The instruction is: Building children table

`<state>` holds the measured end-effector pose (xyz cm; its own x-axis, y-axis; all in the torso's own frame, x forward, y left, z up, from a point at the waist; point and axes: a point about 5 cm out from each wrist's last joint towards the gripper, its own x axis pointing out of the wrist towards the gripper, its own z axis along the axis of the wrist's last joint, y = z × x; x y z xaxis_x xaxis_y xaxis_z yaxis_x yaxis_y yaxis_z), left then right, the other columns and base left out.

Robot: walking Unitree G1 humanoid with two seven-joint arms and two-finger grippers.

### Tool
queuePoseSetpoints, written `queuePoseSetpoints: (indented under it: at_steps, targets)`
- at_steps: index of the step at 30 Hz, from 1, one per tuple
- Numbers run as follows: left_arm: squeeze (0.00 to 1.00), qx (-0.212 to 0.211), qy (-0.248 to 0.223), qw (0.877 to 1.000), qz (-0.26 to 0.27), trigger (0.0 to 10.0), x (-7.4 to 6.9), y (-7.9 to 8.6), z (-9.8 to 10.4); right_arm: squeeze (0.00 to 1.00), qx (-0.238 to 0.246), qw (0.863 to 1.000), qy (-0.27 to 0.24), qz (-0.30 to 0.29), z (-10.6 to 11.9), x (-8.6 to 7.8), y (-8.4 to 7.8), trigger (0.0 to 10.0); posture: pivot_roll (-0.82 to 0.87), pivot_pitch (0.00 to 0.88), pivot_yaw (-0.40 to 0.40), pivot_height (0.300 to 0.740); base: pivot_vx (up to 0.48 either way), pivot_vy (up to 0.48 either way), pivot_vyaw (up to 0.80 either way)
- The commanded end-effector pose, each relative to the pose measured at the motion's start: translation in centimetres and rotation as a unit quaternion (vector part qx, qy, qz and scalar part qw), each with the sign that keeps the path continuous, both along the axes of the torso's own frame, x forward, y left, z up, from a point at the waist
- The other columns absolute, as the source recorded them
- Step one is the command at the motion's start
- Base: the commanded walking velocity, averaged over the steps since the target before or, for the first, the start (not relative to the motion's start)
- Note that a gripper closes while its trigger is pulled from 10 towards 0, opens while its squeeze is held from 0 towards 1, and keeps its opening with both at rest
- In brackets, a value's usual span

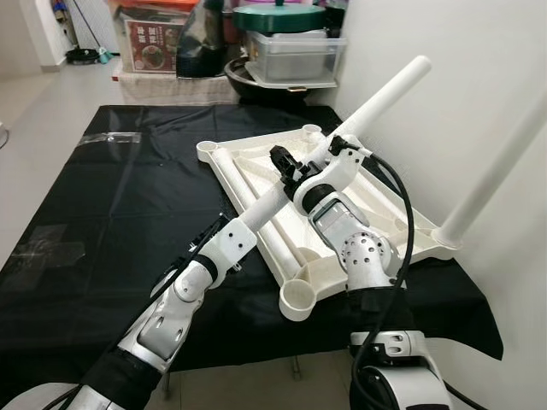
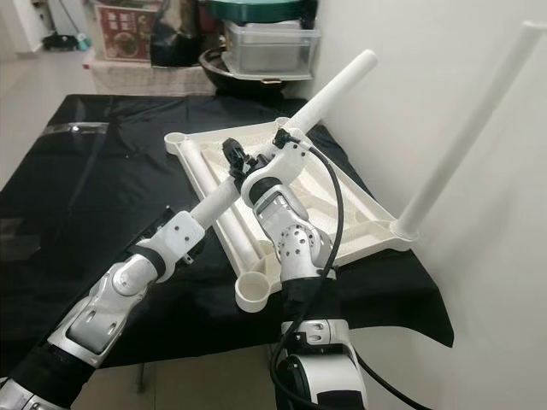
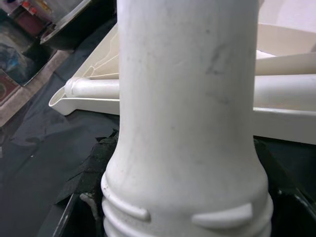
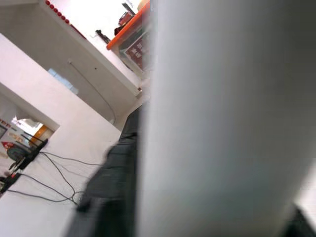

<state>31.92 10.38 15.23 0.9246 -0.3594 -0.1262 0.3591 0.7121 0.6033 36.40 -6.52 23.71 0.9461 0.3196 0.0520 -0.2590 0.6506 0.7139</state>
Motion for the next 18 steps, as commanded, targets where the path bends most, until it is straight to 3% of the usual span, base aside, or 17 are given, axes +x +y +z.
queuePoseSetpoints:
  at_steps: [1, 5, 14, 15, 18]
  targets:
    - [0.0, 0.011, -0.002, 0.999, -0.03, 10.0, -0.1, -1.1, 0.0, 0.0, 0.098, 0.991, 0.007, 0.095, 1.3, -2.4, 7.3, 0.0, 0.11, 0.0, -0.065, 0.74, 0.0, 0.0, 0.0]
    - [0.0, 0.014, -0.002, 0.999, -0.031, 10.0, 0.2, -1.1, -0.2, 0.0, 0.127, 0.984, 0.012, 0.127, 1.6, -3.1, 8.1, 0.0, 0.11, 0.0, -0.062, 0.74, 0.0, 0.0, 0.0]
    - [0.0, 0.023, -0.005, 0.999, -0.023, 10.0, 0.3, -0.2, -0.6, 0.0, 0.131, 0.98, 0.018, 0.151, 1.5, -3.6, 8.4, 0.0, 0.11, 0.0, -0.061, 0.74, 0.0, 0.0, 0.0]
    - [0.96, 0.022, -0.012, 1.0, -0.014, 10.0, 0.3, 0.3, -0.5, 0.0, 0.13, 0.98, 0.018, 0.152, 1.4, -3.7, 8.3, 0.0, 0.11, 0.0, -0.061, 0.74, 0.0, 0.0, 0.0]
    - [1.0, 0.005, -0.017, 1.0, -0.005, 10.0, 0.2, 1.4, -0.2, 0.0, 0.124, 0.982, 0.008, 0.145, 1.4, -3.4, 7.6, 0.0, 0.11, 0.0, -0.063, 0.74, 0.0, 0.0, 0.0]
